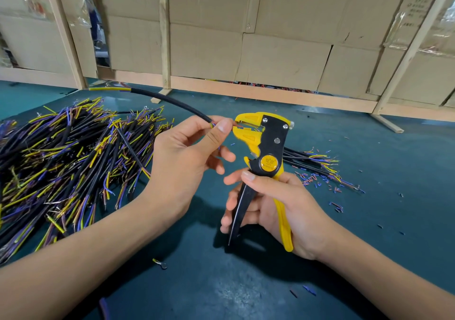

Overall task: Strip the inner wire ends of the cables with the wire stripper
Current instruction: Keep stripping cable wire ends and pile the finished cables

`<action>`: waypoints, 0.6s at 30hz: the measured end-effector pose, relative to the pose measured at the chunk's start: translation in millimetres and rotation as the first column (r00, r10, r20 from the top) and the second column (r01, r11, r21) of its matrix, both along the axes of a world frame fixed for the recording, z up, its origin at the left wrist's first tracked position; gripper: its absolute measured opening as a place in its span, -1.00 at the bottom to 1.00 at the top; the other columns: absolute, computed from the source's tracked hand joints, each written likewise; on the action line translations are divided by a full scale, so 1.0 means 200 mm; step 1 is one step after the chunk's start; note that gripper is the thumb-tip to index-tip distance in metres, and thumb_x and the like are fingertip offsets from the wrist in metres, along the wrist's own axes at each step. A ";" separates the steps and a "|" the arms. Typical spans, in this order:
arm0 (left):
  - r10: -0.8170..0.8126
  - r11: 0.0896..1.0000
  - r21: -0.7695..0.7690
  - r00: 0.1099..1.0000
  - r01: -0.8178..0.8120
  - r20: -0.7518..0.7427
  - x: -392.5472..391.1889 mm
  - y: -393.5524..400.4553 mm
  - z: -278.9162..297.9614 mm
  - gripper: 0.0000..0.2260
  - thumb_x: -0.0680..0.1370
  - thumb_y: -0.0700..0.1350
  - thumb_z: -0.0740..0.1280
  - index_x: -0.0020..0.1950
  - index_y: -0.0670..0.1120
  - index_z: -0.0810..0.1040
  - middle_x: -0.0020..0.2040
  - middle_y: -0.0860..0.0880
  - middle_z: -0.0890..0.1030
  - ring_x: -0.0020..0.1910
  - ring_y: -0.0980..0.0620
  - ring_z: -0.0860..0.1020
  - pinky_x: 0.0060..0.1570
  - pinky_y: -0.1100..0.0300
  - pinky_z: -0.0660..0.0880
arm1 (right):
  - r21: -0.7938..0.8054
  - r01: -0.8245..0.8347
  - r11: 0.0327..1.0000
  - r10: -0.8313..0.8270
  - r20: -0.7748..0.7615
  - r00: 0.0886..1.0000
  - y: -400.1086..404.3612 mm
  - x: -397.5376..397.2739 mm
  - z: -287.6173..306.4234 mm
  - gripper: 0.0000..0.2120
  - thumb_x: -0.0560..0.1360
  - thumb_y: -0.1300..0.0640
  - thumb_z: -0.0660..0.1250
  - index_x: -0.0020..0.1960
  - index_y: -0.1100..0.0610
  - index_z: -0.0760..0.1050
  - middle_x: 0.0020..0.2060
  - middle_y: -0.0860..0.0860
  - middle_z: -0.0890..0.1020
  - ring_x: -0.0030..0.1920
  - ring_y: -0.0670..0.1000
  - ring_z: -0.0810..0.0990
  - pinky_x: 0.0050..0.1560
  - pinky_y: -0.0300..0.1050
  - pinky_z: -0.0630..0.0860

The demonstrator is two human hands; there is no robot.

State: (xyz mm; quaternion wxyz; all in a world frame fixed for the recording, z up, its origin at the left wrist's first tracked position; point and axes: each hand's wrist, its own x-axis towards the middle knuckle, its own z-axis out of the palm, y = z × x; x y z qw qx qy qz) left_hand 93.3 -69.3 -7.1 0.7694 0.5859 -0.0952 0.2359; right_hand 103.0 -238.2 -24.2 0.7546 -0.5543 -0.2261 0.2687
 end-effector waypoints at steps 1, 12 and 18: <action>0.009 1.000 -0.004 1.000 -0.009 -0.007 0.00 0.00 0.00 -0.69 0.44 -0.03 0.46 -0.07 -0.29 0.62 0.07 -0.13 0.68 -0.36 -0.07 0.58 -0.44 0.17 0.44 | -0.003 0.003 1.000 -0.003 -0.004 1.000 0.00 0.00 0.00 -0.77 0.53 0.08 0.36 0.01 0.23 0.66 -0.23 0.25 0.62 -0.26 0.30 0.67 -0.07 0.29 0.62; -0.011 0.999 -0.039 0.995 0.007 -0.104 -0.02 -0.02 -0.01 -0.79 0.43 -0.02 0.47 -0.20 -0.17 0.68 0.01 0.02 0.71 -0.20 -0.08 0.70 -0.34 0.24 0.47 | 0.007 0.023 1.000 -0.023 0.008 1.000 0.00 0.00 -0.01 -0.83 0.52 0.13 0.39 -0.13 0.24 0.58 -0.27 0.29 0.59 -0.31 0.30 0.65 -0.12 0.31 0.62; -0.004 1.000 -0.030 0.995 0.001 -0.100 -0.02 -0.02 0.00 -0.70 0.43 0.01 0.49 -0.21 -0.24 0.63 -0.01 0.01 0.71 -0.14 -0.13 0.72 -0.33 0.25 0.47 | 0.034 0.034 0.999 -0.037 0.085 0.996 0.00 -0.01 -0.02 -0.84 0.46 0.10 0.42 -0.16 0.21 0.58 -0.33 0.26 0.59 -0.37 0.28 0.62 -0.17 0.32 0.57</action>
